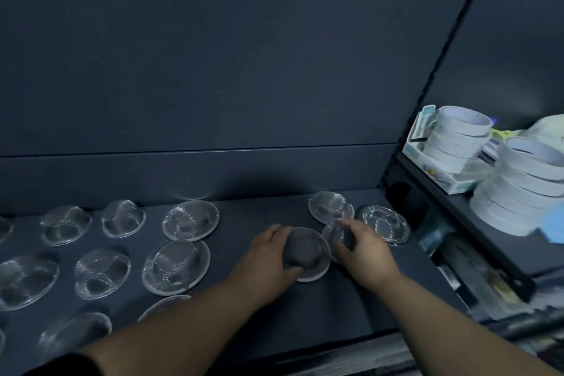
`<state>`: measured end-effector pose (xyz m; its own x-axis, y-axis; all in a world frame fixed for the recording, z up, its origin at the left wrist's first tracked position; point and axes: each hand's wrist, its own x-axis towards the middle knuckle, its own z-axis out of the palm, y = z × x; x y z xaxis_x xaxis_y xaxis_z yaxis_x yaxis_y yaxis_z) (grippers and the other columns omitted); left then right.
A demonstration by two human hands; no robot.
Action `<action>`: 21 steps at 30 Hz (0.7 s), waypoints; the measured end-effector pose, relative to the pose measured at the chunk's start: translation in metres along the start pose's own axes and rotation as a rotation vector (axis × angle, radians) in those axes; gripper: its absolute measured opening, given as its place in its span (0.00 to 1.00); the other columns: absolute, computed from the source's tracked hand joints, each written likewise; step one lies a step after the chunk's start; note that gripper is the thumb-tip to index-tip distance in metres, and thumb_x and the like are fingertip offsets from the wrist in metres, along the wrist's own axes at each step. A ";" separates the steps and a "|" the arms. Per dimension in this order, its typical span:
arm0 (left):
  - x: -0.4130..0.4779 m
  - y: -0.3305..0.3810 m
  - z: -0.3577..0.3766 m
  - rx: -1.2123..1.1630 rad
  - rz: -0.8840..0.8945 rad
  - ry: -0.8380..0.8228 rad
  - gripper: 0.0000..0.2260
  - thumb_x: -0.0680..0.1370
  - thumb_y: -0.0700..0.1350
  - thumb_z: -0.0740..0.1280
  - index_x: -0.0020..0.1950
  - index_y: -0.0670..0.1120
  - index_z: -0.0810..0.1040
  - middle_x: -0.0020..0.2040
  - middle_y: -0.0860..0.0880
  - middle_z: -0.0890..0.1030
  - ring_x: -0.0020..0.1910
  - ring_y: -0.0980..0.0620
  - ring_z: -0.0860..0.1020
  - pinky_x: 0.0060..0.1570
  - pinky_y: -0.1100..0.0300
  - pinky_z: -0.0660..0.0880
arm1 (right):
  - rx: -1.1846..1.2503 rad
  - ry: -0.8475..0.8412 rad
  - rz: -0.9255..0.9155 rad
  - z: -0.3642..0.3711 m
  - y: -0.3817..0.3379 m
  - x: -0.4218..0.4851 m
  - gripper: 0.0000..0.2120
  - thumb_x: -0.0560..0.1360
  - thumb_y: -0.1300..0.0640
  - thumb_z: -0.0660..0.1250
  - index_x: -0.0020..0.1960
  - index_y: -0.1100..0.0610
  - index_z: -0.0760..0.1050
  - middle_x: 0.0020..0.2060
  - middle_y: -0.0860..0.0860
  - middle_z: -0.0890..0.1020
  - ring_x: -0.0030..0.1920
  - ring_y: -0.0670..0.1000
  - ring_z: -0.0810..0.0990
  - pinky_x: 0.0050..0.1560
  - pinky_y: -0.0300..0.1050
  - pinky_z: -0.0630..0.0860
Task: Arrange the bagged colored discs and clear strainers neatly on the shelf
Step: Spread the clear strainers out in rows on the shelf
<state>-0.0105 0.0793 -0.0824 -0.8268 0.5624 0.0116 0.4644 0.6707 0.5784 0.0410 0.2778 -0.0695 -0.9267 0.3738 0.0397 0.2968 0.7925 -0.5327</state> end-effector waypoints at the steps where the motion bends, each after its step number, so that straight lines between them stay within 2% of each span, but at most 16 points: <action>1: 0.004 0.003 0.004 0.006 -0.011 -0.013 0.36 0.73 0.55 0.69 0.77 0.51 0.56 0.77 0.50 0.55 0.75 0.51 0.56 0.73 0.61 0.55 | -0.006 -0.012 -0.006 -0.001 0.004 -0.001 0.25 0.73 0.53 0.70 0.68 0.57 0.71 0.66 0.53 0.75 0.67 0.51 0.71 0.65 0.36 0.62; 4: 0.013 0.007 0.014 0.022 -0.041 -0.050 0.37 0.72 0.56 0.70 0.77 0.52 0.56 0.77 0.50 0.55 0.75 0.50 0.57 0.73 0.59 0.57 | -0.044 -0.040 -0.029 -0.005 0.010 -0.001 0.30 0.68 0.52 0.74 0.68 0.54 0.71 0.65 0.52 0.75 0.66 0.52 0.72 0.65 0.38 0.65; 10: 0.013 0.005 0.023 0.075 -0.021 -0.013 0.32 0.71 0.55 0.70 0.72 0.51 0.64 0.70 0.52 0.69 0.68 0.52 0.68 0.68 0.60 0.64 | -0.127 -0.081 -0.052 -0.006 0.020 -0.004 0.28 0.66 0.49 0.73 0.64 0.50 0.74 0.59 0.53 0.76 0.62 0.55 0.72 0.63 0.43 0.68; 14: 0.009 0.002 0.025 0.113 -0.038 0.003 0.31 0.73 0.54 0.68 0.73 0.50 0.62 0.72 0.51 0.67 0.69 0.52 0.66 0.69 0.61 0.62 | -0.068 -0.093 -0.081 -0.003 0.025 -0.007 0.29 0.65 0.50 0.74 0.65 0.50 0.74 0.60 0.52 0.77 0.62 0.52 0.73 0.63 0.40 0.67; 17: 0.007 -0.006 0.021 0.119 -0.086 0.020 0.30 0.74 0.52 0.68 0.73 0.48 0.62 0.71 0.49 0.67 0.69 0.51 0.67 0.67 0.63 0.61 | -0.064 -0.092 -0.066 -0.001 0.027 -0.011 0.29 0.65 0.47 0.73 0.64 0.50 0.73 0.59 0.51 0.78 0.60 0.52 0.75 0.61 0.41 0.70; 21: 0.002 -0.019 0.009 0.074 -0.174 0.043 0.29 0.74 0.51 0.69 0.73 0.49 0.63 0.71 0.49 0.68 0.67 0.50 0.69 0.65 0.59 0.65 | -0.034 -0.109 -0.048 0.006 0.024 -0.020 0.30 0.63 0.45 0.73 0.64 0.47 0.72 0.57 0.50 0.74 0.60 0.52 0.73 0.61 0.42 0.69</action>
<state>-0.0180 0.0721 -0.1006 -0.9088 0.4146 -0.0472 0.3341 0.7907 0.5129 0.0650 0.2870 -0.0880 -0.9592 0.2812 -0.0288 0.2569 0.8248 -0.5037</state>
